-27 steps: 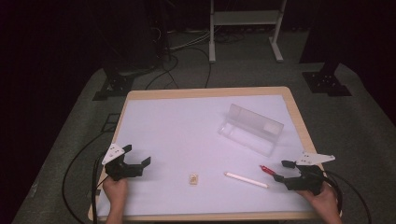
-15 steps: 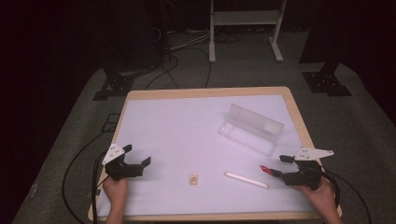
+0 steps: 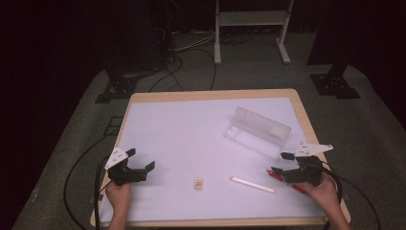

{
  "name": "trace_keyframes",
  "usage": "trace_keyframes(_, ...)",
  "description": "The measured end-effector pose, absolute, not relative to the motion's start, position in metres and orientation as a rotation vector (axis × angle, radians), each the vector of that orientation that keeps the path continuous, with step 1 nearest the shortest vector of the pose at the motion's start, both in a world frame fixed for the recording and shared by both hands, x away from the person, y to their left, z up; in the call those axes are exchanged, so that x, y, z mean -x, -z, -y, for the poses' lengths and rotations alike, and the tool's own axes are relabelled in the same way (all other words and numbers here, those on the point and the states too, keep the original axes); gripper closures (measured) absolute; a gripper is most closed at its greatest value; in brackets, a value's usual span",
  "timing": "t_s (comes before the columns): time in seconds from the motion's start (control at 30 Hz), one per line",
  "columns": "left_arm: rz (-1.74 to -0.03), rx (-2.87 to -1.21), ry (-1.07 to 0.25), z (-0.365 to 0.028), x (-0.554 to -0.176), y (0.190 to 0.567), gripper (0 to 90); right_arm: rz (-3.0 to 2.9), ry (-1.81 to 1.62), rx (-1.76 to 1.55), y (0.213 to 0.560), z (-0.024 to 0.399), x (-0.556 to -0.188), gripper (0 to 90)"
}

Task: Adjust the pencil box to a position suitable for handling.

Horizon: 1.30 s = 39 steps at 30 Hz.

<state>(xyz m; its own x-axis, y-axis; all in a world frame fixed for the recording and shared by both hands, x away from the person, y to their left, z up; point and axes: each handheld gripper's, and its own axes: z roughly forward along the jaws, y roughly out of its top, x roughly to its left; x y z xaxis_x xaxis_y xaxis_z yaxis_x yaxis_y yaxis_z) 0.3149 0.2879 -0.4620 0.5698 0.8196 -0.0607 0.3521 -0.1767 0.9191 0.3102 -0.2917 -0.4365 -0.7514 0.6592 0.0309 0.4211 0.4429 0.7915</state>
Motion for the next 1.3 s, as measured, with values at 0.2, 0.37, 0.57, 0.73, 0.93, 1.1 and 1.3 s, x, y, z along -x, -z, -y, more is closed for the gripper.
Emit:
trace_keyframes(0.2, -0.966, -1.767, -0.563, -0.288, -0.315, 0.462, 0.0, -2.432, -1.188, -0.905, 0.427, 0.284, -0.317, 28.3)
trace_keyframes(0.37, -0.964, -1.767, -0.562, -0.288, -0.315, 0.462, 0.0, -2.450, -1.163, -0.882, 0.420, 0.278, -0.322, 28.2)
trace_keyframes(0.57, -0.964, -1.767, -0.562, -0.288, -0.315, 0.462, 0.0, -2.466, -1.152, -0.858, 0.415, 0.272, -0.328, 28.2)
trace_keyframes(0.73, -0.965, -1.766, -0.563, -0.288, -0.315, 0.462, 0.0, -2.482, -1.145, -0.848, 0.412, 0.266, -0.334, 28.2)
trace_keyframes(0.93, -0.965, -1.768, -0.564, -0.288, -0.315, 0.462, 0.0, -2.501, -1.129, -0.825, 0.408, 0.258, -0.341, 28.4)
trace_keyframes(1.1, -0.967, -1.766, -0.562, -0.288, -0.315, 0.462, 0.0, -2.509, -1.116, -0.804, 0.404, 0.253, -0.345, 28.8)
trace_keyframes(1.3, -0.967, -1.764, -0.561, -0.288, -0.315, 0.462, 0.0, -2.513, -1.109, -0.787, 0.397, 0.247, -0.352, 28.8)
